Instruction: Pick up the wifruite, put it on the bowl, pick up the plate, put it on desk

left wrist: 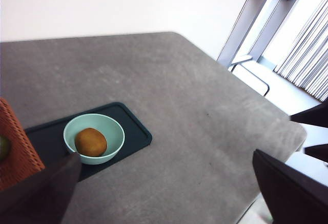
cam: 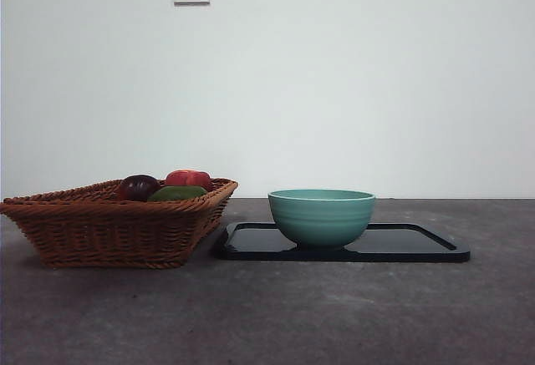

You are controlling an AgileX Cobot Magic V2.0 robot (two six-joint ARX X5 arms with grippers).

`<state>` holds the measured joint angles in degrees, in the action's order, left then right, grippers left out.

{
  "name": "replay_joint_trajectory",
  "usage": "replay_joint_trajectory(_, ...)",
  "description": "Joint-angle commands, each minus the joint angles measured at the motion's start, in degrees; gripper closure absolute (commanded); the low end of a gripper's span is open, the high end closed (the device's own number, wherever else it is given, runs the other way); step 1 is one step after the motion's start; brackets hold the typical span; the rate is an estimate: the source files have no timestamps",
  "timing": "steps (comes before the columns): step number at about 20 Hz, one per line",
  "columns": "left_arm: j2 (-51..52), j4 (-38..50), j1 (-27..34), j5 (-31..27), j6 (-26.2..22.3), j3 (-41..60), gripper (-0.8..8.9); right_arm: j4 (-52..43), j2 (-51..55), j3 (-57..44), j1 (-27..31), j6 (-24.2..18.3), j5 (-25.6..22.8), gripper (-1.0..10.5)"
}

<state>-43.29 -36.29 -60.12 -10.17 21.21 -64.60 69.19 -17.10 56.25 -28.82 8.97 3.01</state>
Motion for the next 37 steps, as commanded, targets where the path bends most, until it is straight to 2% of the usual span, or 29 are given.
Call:
replay_joint_trajectory(1,-5.9,1.2,0.0,0.1,1.7,-2.1,2.21,-0.6,0.0,0.4,-0.3,0.0,0.0,3.6)
replay_joint_trajectory(7,-22.5,-3.5,3.3,0.4,3.0,-11.5,2.22,-0.5,0.0,0.4,-0.3,0.0,0.0,3.6)
replay_joint_trajectory(13,-39.9,-16.5,7.8,2.2,0.0,-27.7,2.25,-0.5,0.0,0.4,-0.3,0.0,0.0,3.6)
replay_joint_trajectory(18,-54.7,-27.2,11.8,7.1,-2.9,-42.7,2.24,0.0,0.0,0.4,-0.3,0.1,0.0,3.6)
replay_joint_trajectory(23,-69.8,-36.0,14.8,7.4,-5.4,-60.3,2.25,0.0,0.0,0.4,-0.3,0.1,0.0,3.6)
replay_joint_trajectory(29,-82.5,-36.9,17.3,9.5,-6.3,-71.2,2.25,0.0,0.0,0.4,-0.3,0.1,0.0,3.6)
replay_joint_trajectory(34,-88.4,-31.5,18.1,10.0,-7.3,-71.9,2.62,0.1,0.0,0.4,-0.3,0.9,0.0,3.6)
replay_joint_trajectory(37,-91.1,-31.4,18.1,10.1,-7.7,-71.9,2.61,0.3,0.0,0.4,-0.3,1.0,0.0,3.6)
